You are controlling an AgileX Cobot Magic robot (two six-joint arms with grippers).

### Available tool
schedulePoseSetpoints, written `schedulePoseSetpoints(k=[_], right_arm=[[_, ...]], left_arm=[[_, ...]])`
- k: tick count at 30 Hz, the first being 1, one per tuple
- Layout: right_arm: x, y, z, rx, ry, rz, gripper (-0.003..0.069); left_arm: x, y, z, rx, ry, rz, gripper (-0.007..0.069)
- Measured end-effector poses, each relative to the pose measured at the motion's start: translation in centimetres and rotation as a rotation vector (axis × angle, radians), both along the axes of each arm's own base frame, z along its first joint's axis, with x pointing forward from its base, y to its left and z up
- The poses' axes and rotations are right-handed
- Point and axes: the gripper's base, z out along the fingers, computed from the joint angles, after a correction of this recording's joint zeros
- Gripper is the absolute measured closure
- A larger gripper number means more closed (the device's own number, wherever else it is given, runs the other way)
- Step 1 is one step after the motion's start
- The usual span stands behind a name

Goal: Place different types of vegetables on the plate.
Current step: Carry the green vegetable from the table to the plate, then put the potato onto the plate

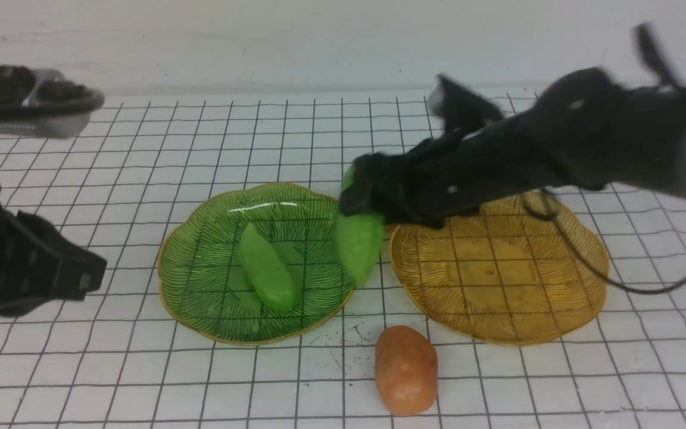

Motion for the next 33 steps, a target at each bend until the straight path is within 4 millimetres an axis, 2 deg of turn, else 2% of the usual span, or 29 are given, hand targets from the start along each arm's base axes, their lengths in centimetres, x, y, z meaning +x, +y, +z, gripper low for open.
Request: schedulePoseSetpoints(k=[2,5,6,10,14,17,21,22,25,28,29,33], right_arm=[[0.8,1.4,-1.0,0.000,0.009,0.024,0.0254],[1.7,2.4,-2.0,0.000,0.030,0.048,0.0221],[2.0,2.7,-2.2,0.002,0.042,0.058,0.0189],[2.7,2.7,-2.2,-0.016,0.079,0.083,0.0112],[2.9,2.0,-0.9,-0.043,0.116,0.141,0.0086],[2.8,0.6,0.5,-0.083,0.202,0.221,0.0084],[3.2,-2.4,4.6,-0.195,0.213,0.136,0.0098],[3.0,-2.4,5.0,-0.195,0.215,0.120,0.0099],[0.9,-2.8,8.1,-0.289,0.150,0.075,0.0101],[-3.0,-1.8,9.6,-0.365,0.119,0.096,0.0102],[-4.5,-1.2,9.1,-0.407,0.125,0.124,0.0102],[-7.3,0.6,6.4,-0.520,0.172,0.185,0.0102]], left_arm=[[-0.5,0.0,-0.1,0.002,0.001,-0.002,0.0632],[-0.9,0.1,0.1,0.003,-0.007,-0.004,0.0632],[-1.1,0.1,0.2,0.005,-0.015,-0.004,0.0632],[-1.6,0.3,0.5,0.013,-0.035,-0.003,0.0632],[-1.9,0.3,0.6,0.014,-0.045,-0.003,0.0632],[-1.9,0.3,0.6,0.020,-0.040,-0.004,0.0632],[-2.1,0.4,0.5,0.032,-0.022,-0.009,0.0632],[-2.1,0.4,0.5,0.033,-0.022,-0.009,0.0632],[-2.1,0.4,0.4,0.036,-0.017,-0.010,0.0632],[-2.2,0.5,0.3,0.044,-0.003,-0.014,0.0632],[-2.2,0.5,0.3,0.048,-0.003,-0.013,0.0632],[-2.2,0.5,0.3,0.050,-0.003,-0.013,0.0632]])
